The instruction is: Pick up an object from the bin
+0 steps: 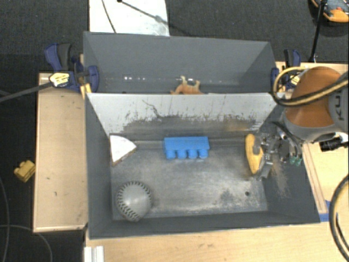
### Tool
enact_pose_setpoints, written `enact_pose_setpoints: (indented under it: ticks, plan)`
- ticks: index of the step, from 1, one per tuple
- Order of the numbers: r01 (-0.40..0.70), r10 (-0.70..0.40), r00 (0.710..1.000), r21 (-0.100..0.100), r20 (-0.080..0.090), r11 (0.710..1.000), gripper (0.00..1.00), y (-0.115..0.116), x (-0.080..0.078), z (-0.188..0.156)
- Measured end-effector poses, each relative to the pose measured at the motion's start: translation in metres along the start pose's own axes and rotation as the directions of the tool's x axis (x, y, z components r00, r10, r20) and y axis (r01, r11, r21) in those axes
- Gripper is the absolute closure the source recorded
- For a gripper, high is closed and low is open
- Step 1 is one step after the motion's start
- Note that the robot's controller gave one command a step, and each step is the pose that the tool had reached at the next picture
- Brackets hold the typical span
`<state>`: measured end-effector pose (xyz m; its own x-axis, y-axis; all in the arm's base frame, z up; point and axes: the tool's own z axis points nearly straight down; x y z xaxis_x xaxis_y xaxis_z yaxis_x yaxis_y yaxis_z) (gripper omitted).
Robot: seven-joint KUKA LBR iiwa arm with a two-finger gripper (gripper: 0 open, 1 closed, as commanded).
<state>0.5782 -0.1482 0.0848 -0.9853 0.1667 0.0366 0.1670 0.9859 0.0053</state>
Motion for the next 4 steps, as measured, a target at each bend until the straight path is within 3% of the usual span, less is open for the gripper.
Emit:
enact_pose_setpoints:
  ticks: [1,2,3,4]
  plan:
    - [0.001,-0.001,1.0,0.0,0.0,1.0,1.0,0.0,0.0,0.0]
    - [0.036,-0.036,0.999,0.004,0.006,0.999,1.0,-0.001,0.026,-0.05]
    - [0.072,-0.072,0.997,0.009,0.032,0.997,1.0,-0.001,0.008,-0.074]
    - [0.08,-0.08,0.996,0.008,0.038,0.997,0.0,0.025,0.042,-0.052]
